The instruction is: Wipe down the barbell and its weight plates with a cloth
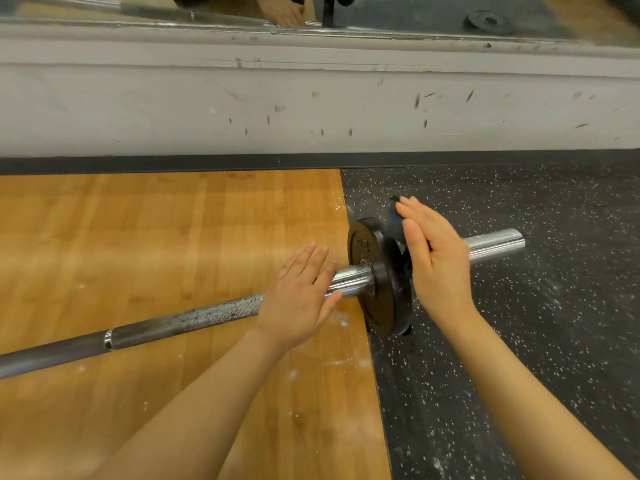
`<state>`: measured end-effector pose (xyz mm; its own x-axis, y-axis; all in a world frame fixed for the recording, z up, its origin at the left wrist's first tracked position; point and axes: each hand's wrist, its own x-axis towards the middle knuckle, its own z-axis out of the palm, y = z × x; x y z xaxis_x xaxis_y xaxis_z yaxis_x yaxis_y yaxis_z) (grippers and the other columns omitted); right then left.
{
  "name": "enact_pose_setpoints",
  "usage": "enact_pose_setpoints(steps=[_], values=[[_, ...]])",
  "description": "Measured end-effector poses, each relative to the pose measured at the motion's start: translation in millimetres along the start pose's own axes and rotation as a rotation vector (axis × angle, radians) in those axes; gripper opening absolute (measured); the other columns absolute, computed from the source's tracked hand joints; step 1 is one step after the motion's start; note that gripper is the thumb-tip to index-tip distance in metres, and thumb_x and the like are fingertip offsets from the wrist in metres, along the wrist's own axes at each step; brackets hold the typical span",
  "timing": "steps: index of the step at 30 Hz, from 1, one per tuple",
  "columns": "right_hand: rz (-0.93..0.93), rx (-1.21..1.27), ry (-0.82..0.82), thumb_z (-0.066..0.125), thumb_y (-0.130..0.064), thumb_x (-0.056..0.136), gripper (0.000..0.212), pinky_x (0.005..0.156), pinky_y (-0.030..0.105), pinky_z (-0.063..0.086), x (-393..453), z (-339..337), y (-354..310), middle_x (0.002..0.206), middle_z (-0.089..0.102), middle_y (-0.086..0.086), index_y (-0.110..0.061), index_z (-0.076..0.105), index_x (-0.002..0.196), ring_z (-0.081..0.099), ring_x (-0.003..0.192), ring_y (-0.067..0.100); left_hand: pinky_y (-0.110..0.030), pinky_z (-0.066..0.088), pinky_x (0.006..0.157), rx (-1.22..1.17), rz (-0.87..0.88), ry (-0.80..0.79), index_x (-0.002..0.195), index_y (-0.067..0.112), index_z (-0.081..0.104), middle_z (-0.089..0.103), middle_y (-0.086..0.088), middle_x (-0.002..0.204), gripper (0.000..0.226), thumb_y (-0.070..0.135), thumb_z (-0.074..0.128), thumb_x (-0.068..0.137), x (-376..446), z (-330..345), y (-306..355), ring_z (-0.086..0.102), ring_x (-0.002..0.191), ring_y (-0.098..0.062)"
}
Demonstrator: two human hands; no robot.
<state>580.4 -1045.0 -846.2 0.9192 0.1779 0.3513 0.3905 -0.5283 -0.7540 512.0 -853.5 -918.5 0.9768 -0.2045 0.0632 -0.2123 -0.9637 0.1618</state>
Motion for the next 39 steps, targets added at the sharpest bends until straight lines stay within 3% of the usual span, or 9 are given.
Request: enact_pose_setpoints(steps=[5,8,14,18,22,28,39], values=[[0.056,-0.086,-0.319,0.046,-0.021,0.102,0.03,0.098,0.001,0.03,31,15,7,0.126,0.058,-0.014,-0.02,0.064,0.126,0.044,0.115,-0.01,-0.043,0.03,0.112,0.003,0.008,0.013,0.137,0.01,0.053,0.048,-0.011,0.145,0.061,0.049,0.024,0.1,3,3,-5,0.036,0.14,-0.029],[0.081,-0.081,-0.395,0.042,-0.024,0.104,0.033,0.099,-0.002,0.024,24,12,13,0.133,0.052,-0.017,-0.022,0.06,0.131,0.04,0.122,-0.011,-0.042,0.031,0.112,-0.026,-0.005,0.018,0.141,0.011,0.048,0.049,-0.01,0.144,0.063,0.05,0.024,0.099,5,4,-6,0.038,0.139,-0.028],[0.026,-0.053,-0.245,0.038,-0.025,0.102,0.041,0.111,0.01,0.022,-26,7,13,0.149,0.041,-0.01,-0.019,0.05,0.14,0.033,0.138,-0.003,-0.042,0.032,0.111,-0.013,0.013,0.013,0.144,0.011,0.044,0.05,-0.01,0.143,0.063,0.051,0.024,0.099,5,6,-7,0.038,0.139,-0.028],[0.004,-0.07,-0.153,0.041,-0.024,0.102,0.043,0.112,0.011,0.022,-55,5,15,0.152,0.037,-0.01,-0.017,0.047,0.143,0.031,0.14,-0.001,-0.043,0.033,0.111,-0.008,0.026,0.014,0.145,0.011,0.042,0.049,-0.01,0.145,0.063,0.051,0.024,0.1,2,6,-6,0.036,0.14,-0.028],[0.008,-0.091,-0.213,0.042,-0.025,0.101,0.041,0.11,0.007,0.02,-40,4,14,0.152,0.037,-0.01,-0.02,0.047,0.142,0.03,0.139,-0.005,-0.045,0.035,0.111,-0.032,0.028,0.01,0.144,0.011,0.044,0.05,-0.011,0.144,0.062,0.049,0.026,0.099,2,6,-6,0.037,0.14,-0.029],[-0.003,-0.094,-0.274,0.04,-0.021,0.104,0.038,0.109,0.006,0.019,-9,13,13,0.152,0.038,-0.006,-0.018,0.049,0.14,0.031,0.139,-0.001,-0.039,0.026,0.113,-0.042,0.009,-0.003,0.143,0.01,0.046,0.05,-0.011,0.143,0.064,0.051,0.024,0.098,12,3,-12,0.037,0.14,-0.029],[0.022,-0.018,0.105,0.037,-0.029,0.103,0.042,0.114,0.023,0.03,-86,31,36,0.147,0.043,-0.007,-0.015,0.042,0.143,0.038,0.139,0.01,-0.038,0.023,0.113,-0.09,-0.026,-0.015,0.143,0.012,0.045,0.049,-0.01,0.144,0.067,0.053,0.019,0.098,22,4,-21,0.035,0.141,-0.027]])
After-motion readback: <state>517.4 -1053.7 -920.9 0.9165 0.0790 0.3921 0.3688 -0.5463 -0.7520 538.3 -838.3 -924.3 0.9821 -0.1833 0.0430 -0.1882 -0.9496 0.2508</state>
